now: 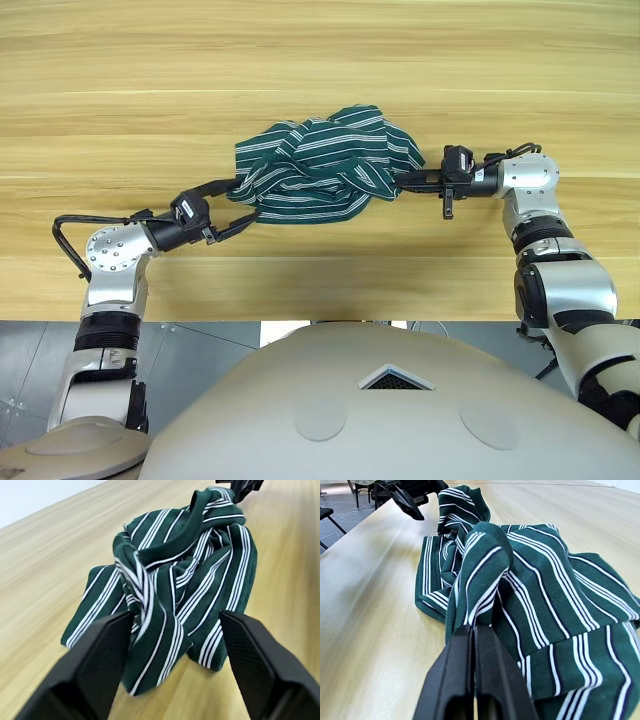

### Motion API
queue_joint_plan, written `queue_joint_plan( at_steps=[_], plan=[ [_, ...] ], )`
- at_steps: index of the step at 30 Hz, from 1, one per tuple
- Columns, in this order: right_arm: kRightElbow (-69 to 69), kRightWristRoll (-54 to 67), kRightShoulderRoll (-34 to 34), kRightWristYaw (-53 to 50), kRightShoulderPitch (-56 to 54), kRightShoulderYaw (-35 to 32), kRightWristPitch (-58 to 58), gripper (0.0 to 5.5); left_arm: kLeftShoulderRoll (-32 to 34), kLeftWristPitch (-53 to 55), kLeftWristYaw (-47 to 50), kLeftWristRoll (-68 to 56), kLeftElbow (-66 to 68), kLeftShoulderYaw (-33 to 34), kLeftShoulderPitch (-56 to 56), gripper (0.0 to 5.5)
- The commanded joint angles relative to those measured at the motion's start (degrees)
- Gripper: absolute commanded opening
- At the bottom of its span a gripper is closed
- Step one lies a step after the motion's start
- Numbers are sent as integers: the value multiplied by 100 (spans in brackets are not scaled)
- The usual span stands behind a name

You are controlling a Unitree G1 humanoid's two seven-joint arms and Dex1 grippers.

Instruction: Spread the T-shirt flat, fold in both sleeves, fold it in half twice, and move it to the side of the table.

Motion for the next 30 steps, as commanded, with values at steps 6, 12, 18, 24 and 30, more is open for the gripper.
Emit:
queue_joint_plan(
  at_steps=[6,12,18,24,30],
  plan=[
    [-326,28,7,118,33,-23,-47,0,171,-43,-221,144,34,-192,-6,207],
    [-430,52,-29,85,35,-61,-46,0,316,-10,-200,236,147,-173,-1,102],
    [-370,-177,-114,-212,17,29,-147,0,423,67,-280,-18,-90,-82,21,2],
    [-494,186,-106,-20,-96,-214,250,0,334,138,-160,-248,-301,96,-174,2],
    [-1503,1075,-67,78,-499,-681,1285,0,-77,491,961,-515,-723,639,-1256,2]
  ],
)
